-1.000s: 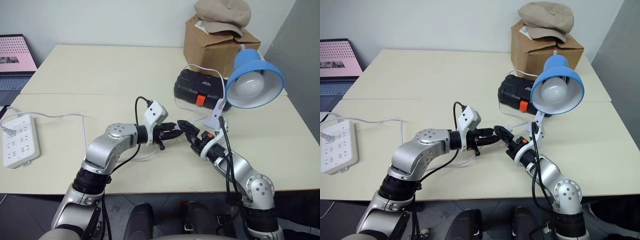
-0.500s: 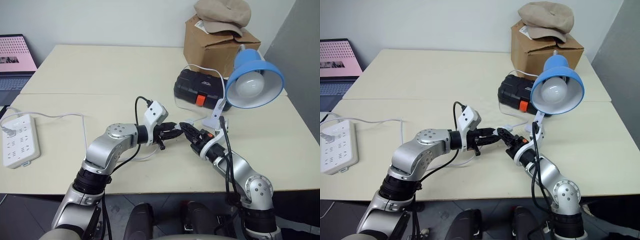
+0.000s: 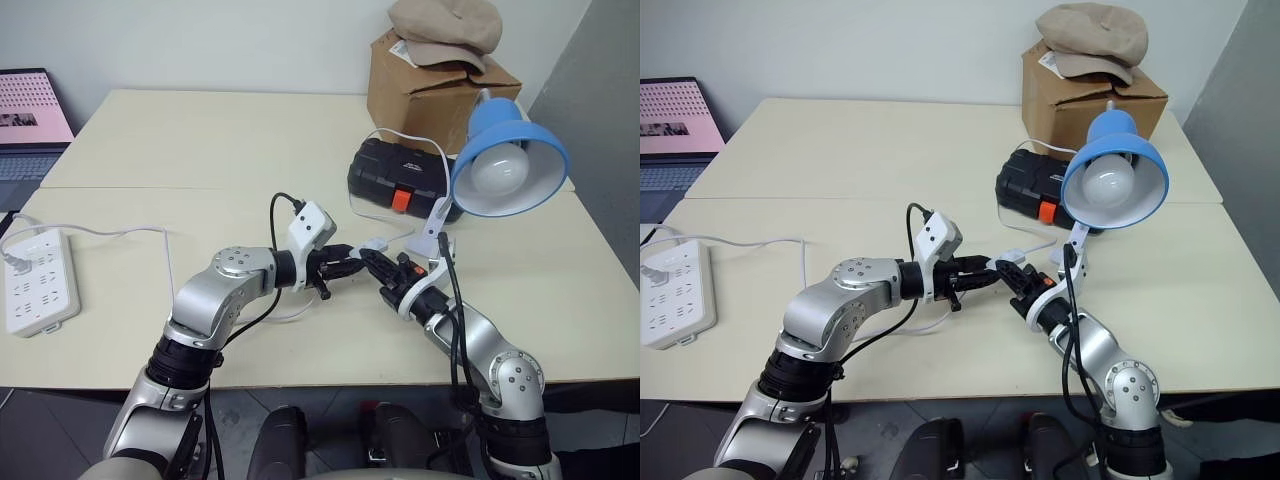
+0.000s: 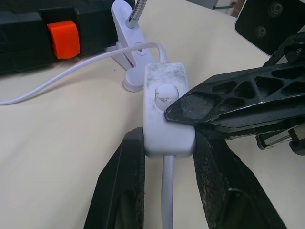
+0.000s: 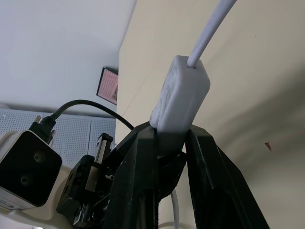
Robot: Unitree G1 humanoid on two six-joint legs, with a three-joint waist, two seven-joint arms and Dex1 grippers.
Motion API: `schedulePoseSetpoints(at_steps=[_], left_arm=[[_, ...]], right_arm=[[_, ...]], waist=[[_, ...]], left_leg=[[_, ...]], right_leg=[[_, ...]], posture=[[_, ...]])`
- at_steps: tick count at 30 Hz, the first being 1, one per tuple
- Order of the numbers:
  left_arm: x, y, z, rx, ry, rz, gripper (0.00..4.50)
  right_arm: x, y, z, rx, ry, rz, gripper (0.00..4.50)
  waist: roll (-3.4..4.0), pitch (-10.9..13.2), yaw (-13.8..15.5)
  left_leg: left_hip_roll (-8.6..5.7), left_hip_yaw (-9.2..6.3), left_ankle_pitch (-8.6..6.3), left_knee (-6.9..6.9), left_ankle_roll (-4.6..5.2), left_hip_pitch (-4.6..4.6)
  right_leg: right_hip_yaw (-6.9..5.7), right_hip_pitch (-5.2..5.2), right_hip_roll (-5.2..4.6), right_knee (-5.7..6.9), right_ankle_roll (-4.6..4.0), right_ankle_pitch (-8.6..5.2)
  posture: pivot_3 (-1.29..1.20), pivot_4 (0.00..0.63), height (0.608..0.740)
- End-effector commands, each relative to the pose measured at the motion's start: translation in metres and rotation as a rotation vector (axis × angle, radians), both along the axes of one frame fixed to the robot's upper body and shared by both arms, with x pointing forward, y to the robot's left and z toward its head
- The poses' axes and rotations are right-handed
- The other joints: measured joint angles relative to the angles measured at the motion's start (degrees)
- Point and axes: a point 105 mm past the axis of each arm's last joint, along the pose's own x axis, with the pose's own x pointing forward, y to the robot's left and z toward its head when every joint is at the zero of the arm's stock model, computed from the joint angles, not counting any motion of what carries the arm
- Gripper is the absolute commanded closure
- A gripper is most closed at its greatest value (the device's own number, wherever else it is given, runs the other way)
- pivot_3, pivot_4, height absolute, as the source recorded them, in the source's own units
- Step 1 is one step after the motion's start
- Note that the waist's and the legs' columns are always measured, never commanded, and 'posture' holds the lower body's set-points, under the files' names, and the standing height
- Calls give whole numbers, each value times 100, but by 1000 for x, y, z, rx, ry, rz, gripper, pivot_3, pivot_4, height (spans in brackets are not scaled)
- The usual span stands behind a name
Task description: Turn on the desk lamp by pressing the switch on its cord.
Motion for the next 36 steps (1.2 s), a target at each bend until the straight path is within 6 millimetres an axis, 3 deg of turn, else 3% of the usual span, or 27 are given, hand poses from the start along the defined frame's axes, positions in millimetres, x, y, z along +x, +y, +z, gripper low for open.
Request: schedulePoseSetpoints(at_steps=[1, 6, 23, 27, 29, 31, 36], left_arm=[[-5, -7, 13, -23, -50, -33, 3418], [-5, -7, 12, -25, -47, -29, 3418], [-8, -7, 11, -23, -46, -38, 3418], [-8, -8, 11, -22, -48, -41, 3418], [-8, -8, 11, -22, -48, -41, 3418], [-8, -8, 11, -21, -49, -42, 3418], [-8, -8, 10, -19, -49, -40, 3418]], right_arm=[[-1, -6, 13, 37, -51, -19, 3254], [-1, -6, 15, 39, -59, -18, 2210], [2, -4, 11, 42, -44, -27, 2204], [3, -4, 9, 37, -32, -28, 2878], [2, -4, 9, 35, -32, -25, 3506], [3, -5, 9, 37, -30, -27, 3856], [3, -4, 9, 44, -31, -28, 4003]], waist=[[0, 0, 0], [0, 0, 0], [0, 0, 0], [0, 0, 0], [0, 0, 0], [1, 0, -1], [1, 0, 0]], left_leg=[[0, 0, 0, 0, 0, 0], [0, 0, 0, 0, 0, 0], [0, 0, 0, -1, 0, -1], [0, 0, 0, -1, 0, -2], [0, 0, 0, -1, 0, -2], [1, -1, 0, -2, 0, -3], [0, 0, 0, -2, 0, -4]], right_leg=[[0, 0, 0, 0, 0, 0], [0, 0, 0, 0, 0, 0], [0, -2, 0, -1, 0, 0], [0, -2, 0, -2, 0, 0], [0, -2, 0, -2, 0, 0], [-1, -3, 0, -2, 0, 0], [0, -4, 0, -4, 0, 0]], posture=[[0, 150, 740], [0, 150, 740], [0, 150, 740], [0, 150, 740], [0, 150, 740], [0, 150, 740], [0, 150, 740]])
